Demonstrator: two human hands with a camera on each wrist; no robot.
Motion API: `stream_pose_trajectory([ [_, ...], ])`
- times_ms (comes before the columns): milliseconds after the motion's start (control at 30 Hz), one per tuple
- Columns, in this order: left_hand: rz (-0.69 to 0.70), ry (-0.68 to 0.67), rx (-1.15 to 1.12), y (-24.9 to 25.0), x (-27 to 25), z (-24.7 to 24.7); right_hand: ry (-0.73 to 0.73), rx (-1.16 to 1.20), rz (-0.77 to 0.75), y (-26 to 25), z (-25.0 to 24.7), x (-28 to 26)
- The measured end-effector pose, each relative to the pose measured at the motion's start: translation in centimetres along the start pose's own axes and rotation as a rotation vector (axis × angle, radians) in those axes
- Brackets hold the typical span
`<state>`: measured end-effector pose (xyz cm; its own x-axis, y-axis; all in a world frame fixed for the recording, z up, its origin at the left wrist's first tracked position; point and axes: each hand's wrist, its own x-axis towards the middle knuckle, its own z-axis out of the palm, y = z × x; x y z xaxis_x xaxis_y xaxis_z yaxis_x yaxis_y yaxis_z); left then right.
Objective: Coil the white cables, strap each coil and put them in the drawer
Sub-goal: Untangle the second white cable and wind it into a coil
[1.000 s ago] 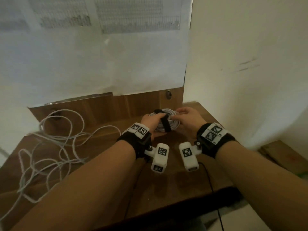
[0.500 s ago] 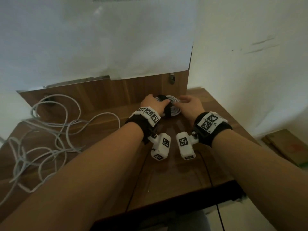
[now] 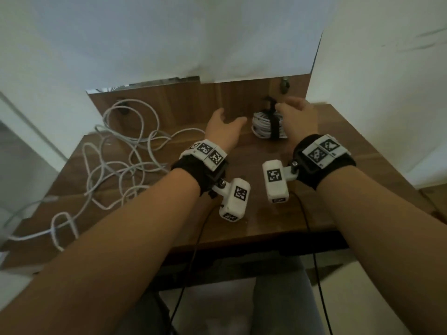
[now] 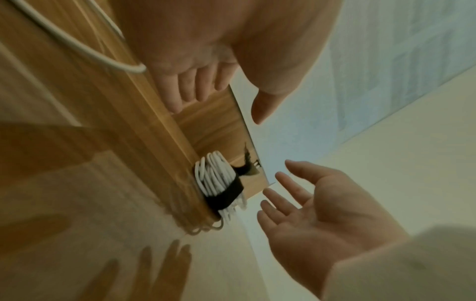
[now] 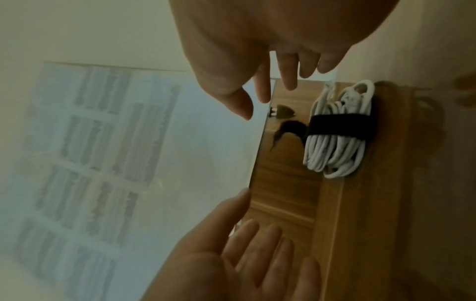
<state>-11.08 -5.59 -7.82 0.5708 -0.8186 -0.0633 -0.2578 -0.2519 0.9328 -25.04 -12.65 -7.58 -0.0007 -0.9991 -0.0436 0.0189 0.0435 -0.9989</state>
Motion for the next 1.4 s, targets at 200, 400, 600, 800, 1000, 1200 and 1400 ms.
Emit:
stream_pose_trajectory([
  [200,-0.011,0.086,-0.176,-1.8,-4.5,-5.0,-0.078,-0.050,-0.102,0.0,2.6,-4.9],
  [400,0.001,0.127,-0.260,-4.1,-8.9,-8.5,-0.284,-0.093,-0.075,2.1,5.3,-10.0],
  [600,0.004,0.118,-0.351,-6.6,-11.9,-10.9,-0.327,0.005,0.139,3.6,7.2,-13.6],
  [800,-0.035,0.089,-0.534,-6.2,-13.7,-13.6,-0.444,0.003,0.118,3.0,9.1,-15.4],
  [1000,-0.014,0.244,-0.627,-7.1,-15.3,-19.0,-0.680,-0.199,0.002,2.5,11.4,-17.1],
  [1200,-0.048,0.288,-0.646,-8.9,-16.9,-21.9,-0.862,-0.631,-0.268,2.7,13.1,-19.0],
  [1400,-0.082,0.273,-0.652,-10.8,-17.9,-22.6,-0.751,-0.608,-0.204,3.1,12.9,-17.8],
])
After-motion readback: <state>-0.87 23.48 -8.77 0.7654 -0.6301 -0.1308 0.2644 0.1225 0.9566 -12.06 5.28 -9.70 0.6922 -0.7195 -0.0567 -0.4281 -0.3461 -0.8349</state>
